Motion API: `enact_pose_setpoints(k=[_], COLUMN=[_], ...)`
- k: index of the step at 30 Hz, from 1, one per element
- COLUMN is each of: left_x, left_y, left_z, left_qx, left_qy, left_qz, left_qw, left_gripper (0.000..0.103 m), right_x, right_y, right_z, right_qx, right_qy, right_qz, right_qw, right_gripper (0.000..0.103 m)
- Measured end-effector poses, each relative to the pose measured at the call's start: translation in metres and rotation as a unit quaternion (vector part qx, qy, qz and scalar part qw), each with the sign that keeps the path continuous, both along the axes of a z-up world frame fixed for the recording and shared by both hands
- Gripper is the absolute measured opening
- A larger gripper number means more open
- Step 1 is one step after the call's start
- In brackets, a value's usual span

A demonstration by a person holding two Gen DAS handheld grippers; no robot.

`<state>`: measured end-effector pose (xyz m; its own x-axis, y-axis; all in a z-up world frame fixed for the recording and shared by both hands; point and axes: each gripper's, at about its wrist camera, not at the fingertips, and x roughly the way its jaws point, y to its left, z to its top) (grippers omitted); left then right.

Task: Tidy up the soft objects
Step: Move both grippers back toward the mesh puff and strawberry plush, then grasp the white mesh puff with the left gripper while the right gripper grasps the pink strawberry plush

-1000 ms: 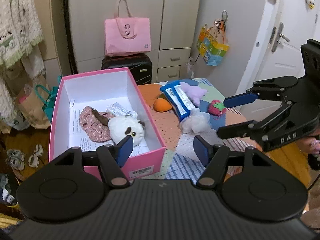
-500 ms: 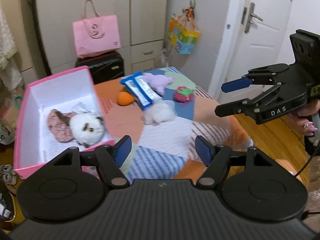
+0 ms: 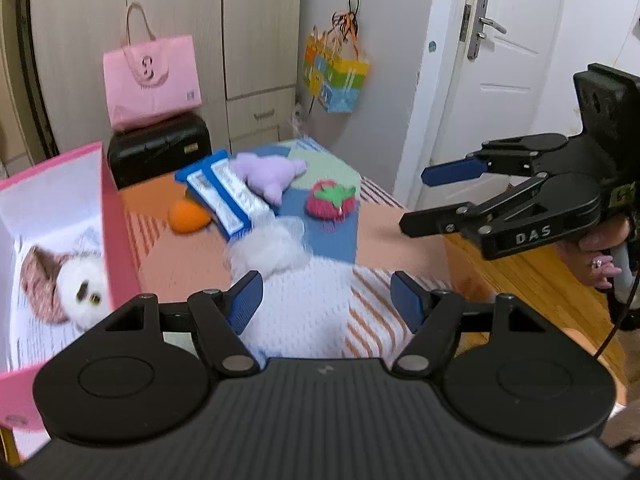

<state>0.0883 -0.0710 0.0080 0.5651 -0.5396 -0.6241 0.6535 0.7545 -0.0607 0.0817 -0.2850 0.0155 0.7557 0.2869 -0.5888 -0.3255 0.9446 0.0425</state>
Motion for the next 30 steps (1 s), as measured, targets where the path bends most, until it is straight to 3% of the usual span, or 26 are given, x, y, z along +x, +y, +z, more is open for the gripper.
enact_pose_setpoints(k=[7,15,20,28,30], left_x=[0.027,0.068,0.09,0.1,0.1], left_y=[-0.023,-0.032,-0.035,-0.048,-0.052], left_z=[-0.024,-0.061,-0.082,-0.094,-0.095], left_qx=[0.006,0.006,-0.008,-0.004,0.0], left_qy=[-0.039,-0.043,-0.023,-0.048,-0.055], left_qz=[0.027,0.071,0.081,0.086,0.088], left_qw=[0.9989,0.9966,0.9964,0.9951,0.9946], left_gripper=[0.07,0.071,0.072,0.077,0.085], right_x=[0.033,0.073,0.089,0.107,0.111], right_y=[-0.021,-0.03,-0.028,-0.021,-0.022], right_z=[-0.031,-0.068,-0.08,-0.09,-0.093], right_qx=[0.018,-0.005,-0.011,-0.029,-0.027], right_qy=[-0.032,-0.051,-0.046,-0.033,-0.026], right_qz=[-0.005,-0.014,-0.003,-0.004,-0.011], right_qw=[0.999,0.999,0.999,0.999,0.999], right_gripper=[0.074,0.074,0.074,0.077,0.078])
